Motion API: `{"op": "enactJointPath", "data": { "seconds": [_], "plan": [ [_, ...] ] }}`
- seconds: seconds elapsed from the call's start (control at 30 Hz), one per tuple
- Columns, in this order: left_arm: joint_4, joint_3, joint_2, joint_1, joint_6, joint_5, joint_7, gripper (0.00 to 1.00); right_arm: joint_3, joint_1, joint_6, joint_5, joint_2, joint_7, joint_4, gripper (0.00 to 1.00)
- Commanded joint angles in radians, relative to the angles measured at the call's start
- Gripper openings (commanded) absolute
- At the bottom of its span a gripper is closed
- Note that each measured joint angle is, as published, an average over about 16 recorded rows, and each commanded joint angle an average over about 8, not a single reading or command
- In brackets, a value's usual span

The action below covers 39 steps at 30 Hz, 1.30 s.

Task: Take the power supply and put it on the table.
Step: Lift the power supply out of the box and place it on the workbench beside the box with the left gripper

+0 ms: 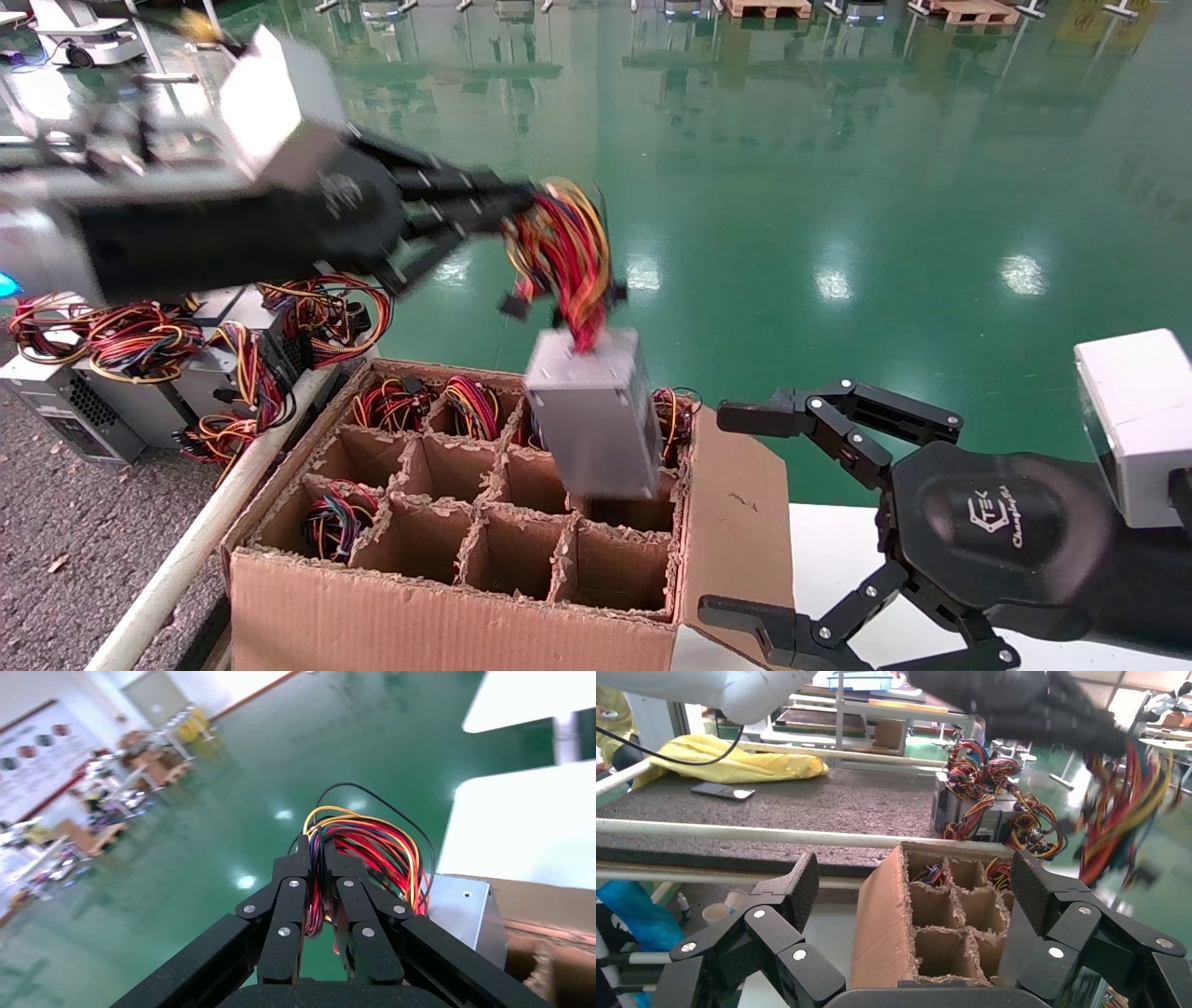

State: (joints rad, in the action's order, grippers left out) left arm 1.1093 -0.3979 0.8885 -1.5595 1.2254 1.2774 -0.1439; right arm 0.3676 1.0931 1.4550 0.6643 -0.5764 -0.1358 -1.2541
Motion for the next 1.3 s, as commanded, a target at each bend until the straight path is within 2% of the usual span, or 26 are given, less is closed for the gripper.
{"op": "enactJointPath", "data": {
  "seconds": [0.03,0.23,0.47,0.83,1.3],
  "plan": [
    [0.051,0.012,-0.03,-0.011,-0.021,0.002,-0.059,0.0,0.0,0.0,0.0,0.0,0.0,0.0,0.0,1.0],
    [0.048,0.027,-0.064,-0.092,-0.046,0.037,-0.102,0.0,0.0,0.0,0.0,0.0,0.0,0.0,0.0,1.0],
    [-0.024,0.033,-0.081,-0.186,-0.047,0.079,-0.07,0.0,0.0,0.0,0.0,0.0,0.0,0.0,0.0,1.0],
    [-0.237,0.035,-0.104,-0.352,-0.049,0.157,0.064,0.0,0.0,0.0,0.0,0.0,0.0,0.0,0.0,1.0],
    [-0.497,0.029,-0.181,-0.479,-0.093,0.259,0.26,0.0,0.0,0.0,0.0,0.0,0.0,0.0,0.0,1.0]
  ]
}}
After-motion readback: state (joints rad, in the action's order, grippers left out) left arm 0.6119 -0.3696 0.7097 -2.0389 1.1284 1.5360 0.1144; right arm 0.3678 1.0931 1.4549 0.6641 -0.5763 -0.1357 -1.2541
